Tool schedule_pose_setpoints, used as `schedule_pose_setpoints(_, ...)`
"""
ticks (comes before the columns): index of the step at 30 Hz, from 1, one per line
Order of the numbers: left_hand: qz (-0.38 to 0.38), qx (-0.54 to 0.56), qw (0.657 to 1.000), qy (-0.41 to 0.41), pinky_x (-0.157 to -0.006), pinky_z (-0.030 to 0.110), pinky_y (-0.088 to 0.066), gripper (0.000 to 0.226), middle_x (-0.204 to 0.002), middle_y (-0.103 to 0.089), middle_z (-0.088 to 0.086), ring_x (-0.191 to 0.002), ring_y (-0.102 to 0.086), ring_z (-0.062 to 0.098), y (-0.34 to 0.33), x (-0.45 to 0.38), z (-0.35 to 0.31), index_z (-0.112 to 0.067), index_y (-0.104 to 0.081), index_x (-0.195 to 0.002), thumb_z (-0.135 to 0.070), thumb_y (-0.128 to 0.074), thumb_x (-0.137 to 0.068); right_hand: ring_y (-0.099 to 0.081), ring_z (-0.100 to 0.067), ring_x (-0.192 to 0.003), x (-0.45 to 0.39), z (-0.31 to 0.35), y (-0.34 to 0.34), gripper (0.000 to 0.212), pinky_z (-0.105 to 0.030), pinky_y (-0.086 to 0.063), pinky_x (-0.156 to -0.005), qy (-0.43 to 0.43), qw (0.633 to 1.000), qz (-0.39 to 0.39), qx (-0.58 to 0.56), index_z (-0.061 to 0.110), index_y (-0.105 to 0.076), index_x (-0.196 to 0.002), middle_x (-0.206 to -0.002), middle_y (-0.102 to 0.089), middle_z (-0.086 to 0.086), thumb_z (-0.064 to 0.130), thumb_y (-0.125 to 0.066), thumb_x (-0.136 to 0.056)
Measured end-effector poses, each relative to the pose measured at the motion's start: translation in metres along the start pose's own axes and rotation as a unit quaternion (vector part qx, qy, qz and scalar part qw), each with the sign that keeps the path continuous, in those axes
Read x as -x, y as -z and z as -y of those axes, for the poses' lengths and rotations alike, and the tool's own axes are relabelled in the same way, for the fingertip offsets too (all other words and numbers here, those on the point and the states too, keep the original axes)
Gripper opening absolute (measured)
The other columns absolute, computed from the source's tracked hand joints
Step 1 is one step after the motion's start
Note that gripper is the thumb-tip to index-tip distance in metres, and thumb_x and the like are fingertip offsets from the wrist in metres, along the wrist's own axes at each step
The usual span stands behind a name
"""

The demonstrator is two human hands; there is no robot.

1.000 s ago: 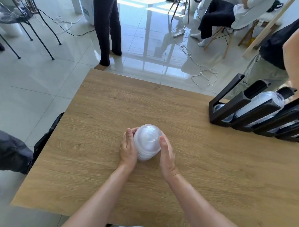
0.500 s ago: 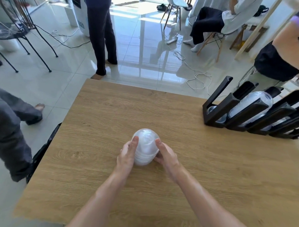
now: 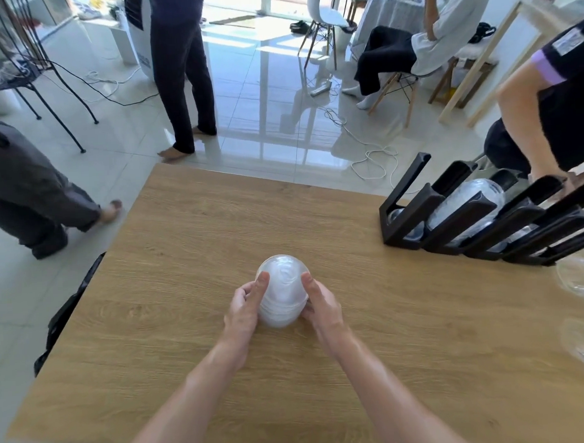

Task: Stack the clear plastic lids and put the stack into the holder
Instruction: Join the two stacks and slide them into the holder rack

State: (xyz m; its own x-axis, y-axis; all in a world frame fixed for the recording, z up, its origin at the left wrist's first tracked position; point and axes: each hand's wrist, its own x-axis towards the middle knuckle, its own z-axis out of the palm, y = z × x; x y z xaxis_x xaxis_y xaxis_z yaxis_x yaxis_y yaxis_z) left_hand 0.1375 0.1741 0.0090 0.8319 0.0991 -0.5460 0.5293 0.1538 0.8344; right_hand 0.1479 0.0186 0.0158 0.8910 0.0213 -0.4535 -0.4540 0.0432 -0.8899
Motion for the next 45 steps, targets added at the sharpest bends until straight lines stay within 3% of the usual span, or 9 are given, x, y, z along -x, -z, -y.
schedule_pose_setpoints(5,0.003,-0.003,1.0,0.004,-0.109,0.046,-0.045,0.101,-0.123,-0.067,-0.009,-0.118,-0.06,0.012,-0.009,0.0,0.001,-0.037,-0.062,-0.12,-0.101,-0.064,-0.042,-0.07,-0.021,-0.116,0.005,-0.001,0.009,0.086,-0.054,-0.048,-0.109,0.01,1.0,-0.009,-0.016,0.022,-0.072,-0.122,-0.119,-0.076,-0.003,0.088,-0.066,-0.068)
schedule_pose_setpoints(12,0.018,0.015,1.0,-0.004,-0.102,0.046,-0.053,0.105,-0.123,-0.069,-0.004,-0.114,-0.066,0.015,-0.027,0.001,0.0,-0.029,-0.062,-0.121,-0.097,-0.071,-0.041,-0.067,-0.022,-0.121,0.012,0.006,0.028,0.107,-0.05,-0.046,-0.111,0.019,0.999,-0.017,-0.023,0.015,-0.066,-0.131,-0.124,-0.073,-0.005,0.093,-0.066,-0.058)
schedule_pose_setpoints(18,0.039,-0.01,0.999,-0.017,-0.104,0.05,-0.051,0.1,-0.12,-0.07,-0.001,-0.114,-0.067,0.018,-0.055,0.001,-0.006,-0.028,-0.063,-0.118,-0.096,-0.07,-0.045,-0.069,-0.023,-0.116,0.023,0.011,0.05,0.088,-0.051,-0.048,-0.109,0.032,0.998,-0.031,-0.04,0.02,-0.069,-0.127,-0.121,-0.075,-0.006,0.087,-0.063,-0.071)
schedule_pose_setpoints(24,0.105,-0.052,0.993,-0.032,-0.102,0.045,-0.053,0.097,-0.116,-0.071,-0.007,-0.111,-0.067,0.012,-0.098,0.0,-0.032,-0.033,-0.064,-0.113,-0.099,-0.066,-0.042,-0.072,-0.016,-0.111,0.025,0.026,0.092,0.061,-0.023,-0.056,-0.085,0.038,0.995,-0.066,-0.06,0.035,-0.077,-0.113,-0.117,-0.076,-0.002,0.082,-0.067,-0.076)
schedule_pose_setpoints(29,0.159,-0.083,0.981,-0.074,-0.104,0.041,-0.051,0.095,-0.116,-0.07,-0.01,-0.111,-0.064,0.008,-0.145,0.003,-0.074,-0.035,-0.066,-0.112,-0.101,-0.063,-0.043,-0.071,-0.016,-0.113,0.027,0.065,0.131,0.053,-0.025,-0.057,-0.087,0.085,0.985,-0.115,-0.094,0.043,-0.078,-0.108,-0.117,-0.077,0.0,0.081,-0.072,-0.072)
schedule_pose_setpoints(32,0.2,-0.091,0.97,-0.104,-0.107,0.043,-0.048,0.095,-0.12,-0.069,-0.007,-0.115,-0.064,0.012,-0.178,0.006,-0.108,-0.035,-0.066,-0.115,-0.101,-0.063,-0.046,-0.071,-0.018,-0.112,0.03,0.099,0.153,0.065,-0.031,-0.057,-0.092,0.114,0.972,-0.167,-0.124,0.03,-0.077,-0.11,-0.117,-0.076,-0.003,0.078,-0.076,-0.066)
schedule_pose_setpoints(36,0.229,-0.094,0.959,-0.141,-0.112,0.044,-0.043,0.1,-0.127,-0.066,-0.006,-0.122,-0.06,0.016,-0.217,0.013,-0.151,-0.035,-0.066,-0.119,-0.101,-0.062,-0.044,-0.073,-0.011,-0.108,0.039,0.143,0.174,0.046,-0.016,-0.057,-0.079,0.171,0.96,-0.174,-0.138,0.028,-0.077,-0.105,-0.112,-0.078,0.002,0.066,-0.07,-0.082)
schedule_pose_setpoints(41,0.27,-0.095,0.941,-0.183,-0.111,0.044,-0.044,0.093,-0.128,-0.066,-0.007,-0.122,-0.06,0.015,-0.252,0.016,-0.193,-0.035,-0.063,-0.122,-0.097,-0.062,-0.053,-0.07,-0.003,-0.11,0.04,0.184,0.196,0.02,-0.013,-0.054,-0.081,0.225,0.949,-0.161,-0.148,0.054,-0.078,-0.093,-0.112,-0.077,0.014,0.068,-0.065,-0.088)
schedule_pose_setpoints(45,0.272,-0.094,0.938,-0.195,-0.107,0.042,-0.048,0.079,-0.124,-0.068,-0.007,-0.118,-0.062,0.014,-0.273,0.01,-0.211,-0.034,-0.063,-0.118,-0.09,-0.062,-0.063,-0.071,-0.003,-0.108,0.03,0.205,0.211,0.027,-0.012,-0.055,-0.078,0.229,0.945,-0.187,-0.138,0.044,-0.079,-0.094,-0.111,-0.078,0.011,0.067,-0.066,-0.088)
